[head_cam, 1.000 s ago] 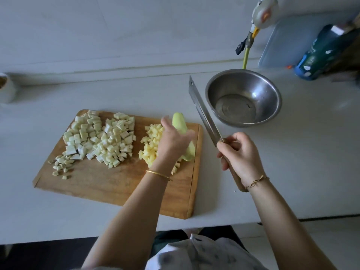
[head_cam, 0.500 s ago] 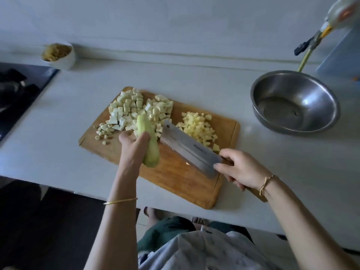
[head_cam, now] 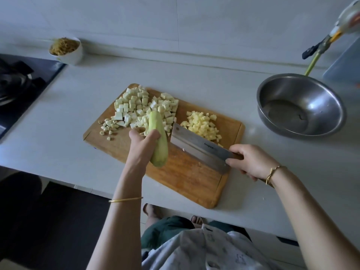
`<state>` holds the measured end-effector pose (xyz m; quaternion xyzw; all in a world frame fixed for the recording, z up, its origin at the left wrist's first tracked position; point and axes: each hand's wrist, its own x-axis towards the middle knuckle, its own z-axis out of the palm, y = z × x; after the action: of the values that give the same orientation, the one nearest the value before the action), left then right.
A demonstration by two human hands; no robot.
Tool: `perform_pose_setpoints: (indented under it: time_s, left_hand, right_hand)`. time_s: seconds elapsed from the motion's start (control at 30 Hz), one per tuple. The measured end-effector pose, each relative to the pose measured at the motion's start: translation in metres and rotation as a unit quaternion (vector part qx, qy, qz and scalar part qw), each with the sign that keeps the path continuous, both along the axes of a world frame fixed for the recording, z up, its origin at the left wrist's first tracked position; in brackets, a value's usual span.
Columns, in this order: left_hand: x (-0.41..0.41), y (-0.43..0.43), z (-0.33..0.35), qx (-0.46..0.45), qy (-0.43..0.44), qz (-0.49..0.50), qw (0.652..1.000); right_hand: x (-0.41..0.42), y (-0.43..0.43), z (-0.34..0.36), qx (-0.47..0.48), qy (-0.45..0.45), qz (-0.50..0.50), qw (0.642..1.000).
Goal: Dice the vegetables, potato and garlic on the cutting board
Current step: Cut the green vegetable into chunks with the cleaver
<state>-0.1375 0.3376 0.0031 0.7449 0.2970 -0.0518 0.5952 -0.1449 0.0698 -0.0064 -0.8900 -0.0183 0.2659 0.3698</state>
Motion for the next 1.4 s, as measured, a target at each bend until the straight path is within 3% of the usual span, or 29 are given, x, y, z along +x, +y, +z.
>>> perform_pose_setpoints:
  time_s: [0.3, 0.7, 1.0, 1.17, 1.4]
  left_hand:
    - [-0.002, 0.010, 0.004, 0.004, 0.018, -0.071, 0.997]
    - [-0.022, 0.002, -0.021, -0.022, 0.108, -0.157, 0.981]
    - [-0.038, -0.031, -0.045, -0.017, 0.116, -0.059, 0.991]
    - [-0.032, -0.039, -0.052, 0.095, 0.128, -0.060, 0.985]
    - [-0.030, -0.036, -0.053, 0.082, 0.125, -0.078, 0.986]
  right_hand:
    - [0.015, -0.009, -0.008, 0.019, 0.001, -0.009, 1.000]
    - [-0.001, 0.008, -0.004, 0.195, -0.021, -0.107, 0.975]
    - [-0.020, 0.038, 0.005, 0.130, -0.111, -0.063, 0.983]
    - [-0.024, 0.044, 0.011, 0.090, -0.144, -0.054, 0.984]
    - [-0.031, 0.056, 0.015, 0.080, -0.150, -0.092, 0.981]
